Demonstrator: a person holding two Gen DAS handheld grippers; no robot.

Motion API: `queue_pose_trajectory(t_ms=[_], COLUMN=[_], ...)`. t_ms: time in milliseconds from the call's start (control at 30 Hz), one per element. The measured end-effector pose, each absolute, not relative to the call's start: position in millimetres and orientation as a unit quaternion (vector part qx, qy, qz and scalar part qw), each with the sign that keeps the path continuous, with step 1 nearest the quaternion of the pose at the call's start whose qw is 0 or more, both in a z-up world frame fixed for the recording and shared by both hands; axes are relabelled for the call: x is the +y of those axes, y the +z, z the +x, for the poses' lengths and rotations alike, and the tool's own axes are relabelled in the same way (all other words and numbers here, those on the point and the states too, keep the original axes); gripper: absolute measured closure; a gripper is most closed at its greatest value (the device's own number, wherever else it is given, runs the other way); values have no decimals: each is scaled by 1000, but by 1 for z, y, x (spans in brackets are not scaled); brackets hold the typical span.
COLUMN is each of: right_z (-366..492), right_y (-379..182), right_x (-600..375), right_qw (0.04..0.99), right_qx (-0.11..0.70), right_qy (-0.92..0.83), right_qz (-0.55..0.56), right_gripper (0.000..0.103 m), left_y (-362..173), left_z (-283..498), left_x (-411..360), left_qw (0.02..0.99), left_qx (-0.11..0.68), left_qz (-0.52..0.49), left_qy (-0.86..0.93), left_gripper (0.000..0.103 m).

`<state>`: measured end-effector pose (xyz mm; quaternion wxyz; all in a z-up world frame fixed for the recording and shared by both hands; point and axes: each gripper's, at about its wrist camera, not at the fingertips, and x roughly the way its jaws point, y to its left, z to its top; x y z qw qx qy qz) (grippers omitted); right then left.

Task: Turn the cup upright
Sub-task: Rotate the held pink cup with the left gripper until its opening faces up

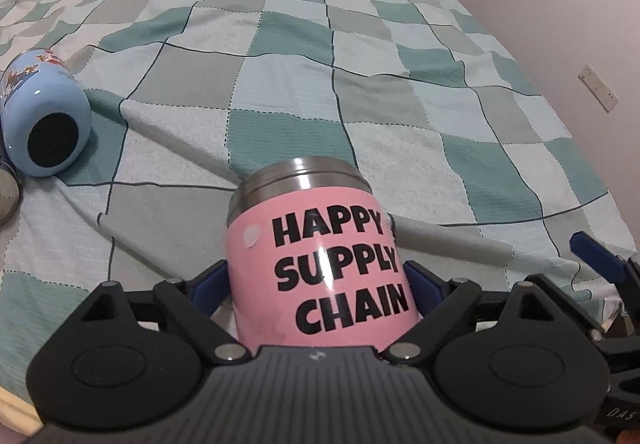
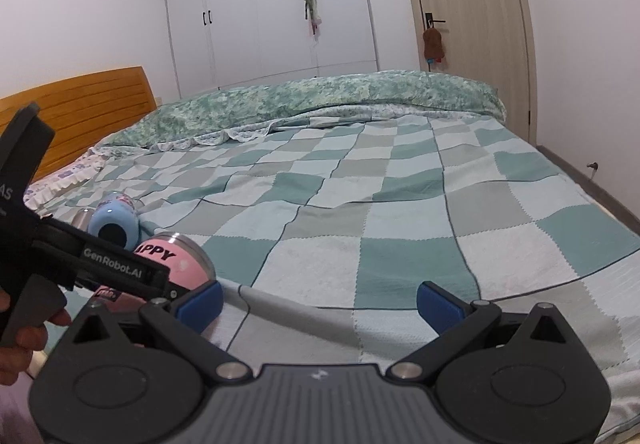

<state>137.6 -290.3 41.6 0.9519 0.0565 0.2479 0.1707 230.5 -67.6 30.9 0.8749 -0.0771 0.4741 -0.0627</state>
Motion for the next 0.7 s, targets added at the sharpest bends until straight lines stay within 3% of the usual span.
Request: queue_pose_trajectory(t_ms=[200, 700], right_z=[131, 110], right_y=[38, 38], right_x=[-285, -282], right_qw=[951, 965], right_qx=[248, 200], right_qy=[172, 153], right_qz=[67, 77], right_gripper=[0, 0], left_y=[33, 56], left_z=[225, 169], left_x=[-65, -63], left_qw=[879, 933], left_qx=[464, 341], left_qz=[-83, -47], left_qy=[-71, -103], left_gripper=[12, 17])
